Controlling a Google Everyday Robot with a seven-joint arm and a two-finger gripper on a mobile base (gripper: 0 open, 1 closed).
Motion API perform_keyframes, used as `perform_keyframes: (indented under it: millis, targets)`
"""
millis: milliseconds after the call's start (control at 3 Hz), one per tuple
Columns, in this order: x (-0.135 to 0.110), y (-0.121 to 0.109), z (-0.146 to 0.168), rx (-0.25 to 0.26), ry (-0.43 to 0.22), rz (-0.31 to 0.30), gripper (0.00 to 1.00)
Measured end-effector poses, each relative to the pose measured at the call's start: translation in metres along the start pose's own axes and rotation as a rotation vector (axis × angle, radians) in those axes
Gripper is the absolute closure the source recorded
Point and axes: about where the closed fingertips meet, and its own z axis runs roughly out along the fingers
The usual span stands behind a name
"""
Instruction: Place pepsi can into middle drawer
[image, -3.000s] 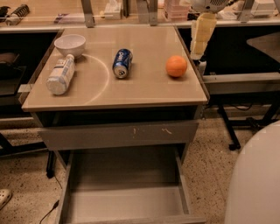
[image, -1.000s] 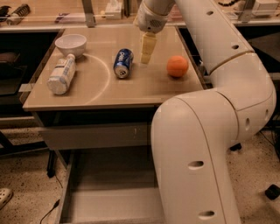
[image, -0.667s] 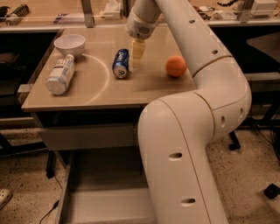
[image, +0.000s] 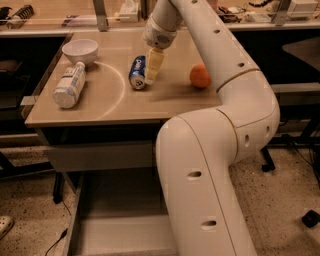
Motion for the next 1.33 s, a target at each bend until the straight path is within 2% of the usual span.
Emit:
perform_keyframes:
  millis: [667,1333]
  targets:
    - [0.003,-0.003,0.014,-0.016,-0.003,0.035,0.0]
    - [-0.013,-0.002,0.028,-0.043,0.0,0.013,0.0]
